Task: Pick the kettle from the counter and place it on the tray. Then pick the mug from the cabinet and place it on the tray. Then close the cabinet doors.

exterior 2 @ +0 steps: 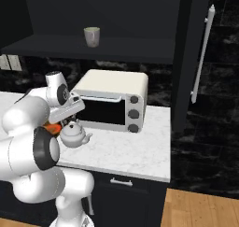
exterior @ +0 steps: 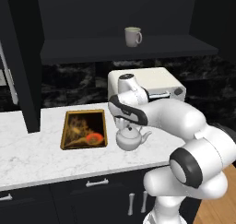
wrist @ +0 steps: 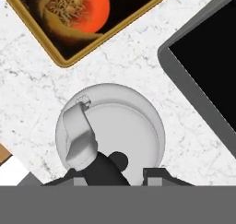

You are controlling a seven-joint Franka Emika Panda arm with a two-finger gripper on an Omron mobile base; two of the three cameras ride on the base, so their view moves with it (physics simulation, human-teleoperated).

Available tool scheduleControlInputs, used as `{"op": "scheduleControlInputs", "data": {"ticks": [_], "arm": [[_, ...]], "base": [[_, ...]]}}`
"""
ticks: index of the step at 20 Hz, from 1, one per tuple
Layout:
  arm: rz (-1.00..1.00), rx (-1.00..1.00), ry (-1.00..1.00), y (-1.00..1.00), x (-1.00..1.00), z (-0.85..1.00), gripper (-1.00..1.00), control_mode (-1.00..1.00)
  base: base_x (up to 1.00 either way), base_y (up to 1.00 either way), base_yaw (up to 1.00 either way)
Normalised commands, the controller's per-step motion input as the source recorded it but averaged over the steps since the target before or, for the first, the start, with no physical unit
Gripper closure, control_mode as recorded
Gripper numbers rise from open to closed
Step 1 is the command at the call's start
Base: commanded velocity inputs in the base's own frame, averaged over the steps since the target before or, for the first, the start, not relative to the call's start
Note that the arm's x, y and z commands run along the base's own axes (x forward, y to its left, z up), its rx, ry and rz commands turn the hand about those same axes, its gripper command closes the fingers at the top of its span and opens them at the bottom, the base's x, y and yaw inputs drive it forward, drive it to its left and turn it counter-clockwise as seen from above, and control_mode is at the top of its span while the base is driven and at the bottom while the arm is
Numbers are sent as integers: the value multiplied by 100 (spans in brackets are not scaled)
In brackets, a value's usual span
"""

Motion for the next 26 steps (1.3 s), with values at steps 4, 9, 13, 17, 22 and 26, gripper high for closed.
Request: {"op": "scheduleControlInputs", "data": {"ticks": [4,9,13,17,22,26], "arm": [[4,0,-1,12,-19,19,100,-100],[6,-2,-2,46,-36,86,100,-100],[10,-10,4,61,-11,54,100,-100],[0,0,0,0,0,0,100,-100],[0,0,0,12,1,0,100,-100],[0,0,-5,80,9,0,100,-100]], "base": [[0,0,0],[0,0,0],[0,0,0],[0,0,0],[0,0,0],[0,0,0]]}}
